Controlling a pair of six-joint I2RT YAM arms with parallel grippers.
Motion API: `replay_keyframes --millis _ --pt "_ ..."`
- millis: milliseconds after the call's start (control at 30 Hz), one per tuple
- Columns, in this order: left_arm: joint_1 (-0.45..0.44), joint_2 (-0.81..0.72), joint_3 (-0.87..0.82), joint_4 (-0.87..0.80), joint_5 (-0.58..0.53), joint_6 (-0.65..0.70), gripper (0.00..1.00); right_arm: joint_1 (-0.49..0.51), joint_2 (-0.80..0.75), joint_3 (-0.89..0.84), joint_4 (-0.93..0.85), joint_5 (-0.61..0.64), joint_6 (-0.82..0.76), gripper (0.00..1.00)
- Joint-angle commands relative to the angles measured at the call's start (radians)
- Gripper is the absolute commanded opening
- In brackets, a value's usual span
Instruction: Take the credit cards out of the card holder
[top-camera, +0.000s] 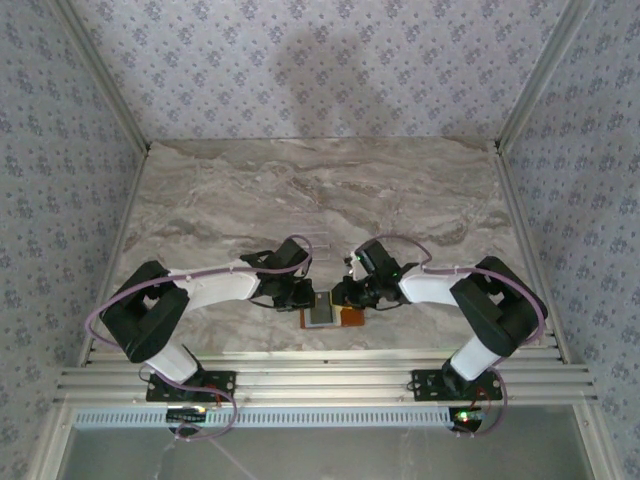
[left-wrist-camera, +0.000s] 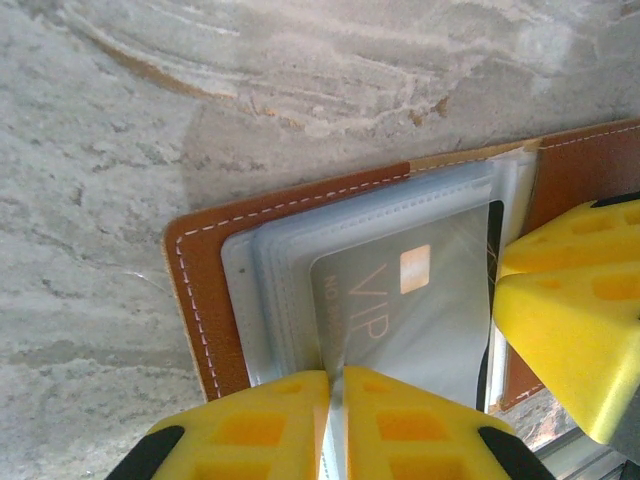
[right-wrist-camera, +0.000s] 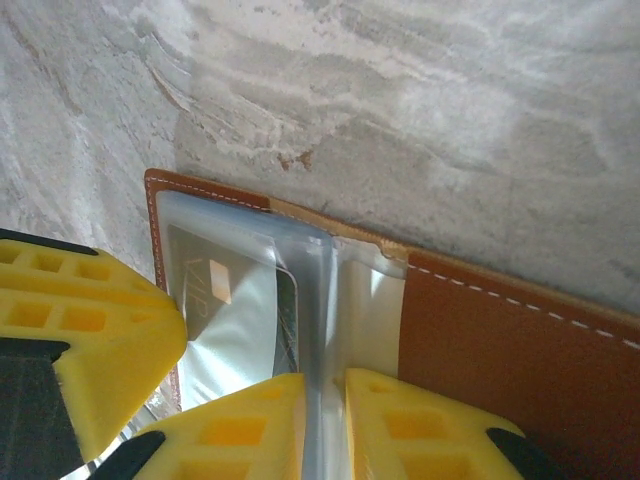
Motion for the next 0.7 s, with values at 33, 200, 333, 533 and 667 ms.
replay_keyframes --millis 33,200,333,533,667 --pt "0.0 0.052 -0.012 -0.047 -0.014 0.0 0.15 0.0 -0.002 -0.039 0.049 -0.019 0.034 0.2" --pt "0.0 0.058 -0.008 -0.056 -0.016 0.004 0.15 -0.002 -0.005 -0.057 0.104 -0.036 0.049 0.2" --pt "0.0 0.06 -0.006 -0.054 -0.015 0.003 0.15 0.004 0.012 -0.055 0.131 -0.066 0.05 0.19" --pt "0.0 0.066 -0.004 -0.05 -0.011 0.004 0.15 0.011 0.025 -0.047 0.147 -0.092 0.046 0.16" --pt "0.0 0.067 -0.005 -0.049 -0.009 0.002 0.15 0.018 0.022 -0.043 0.151 -0.107 0.039 0.16"
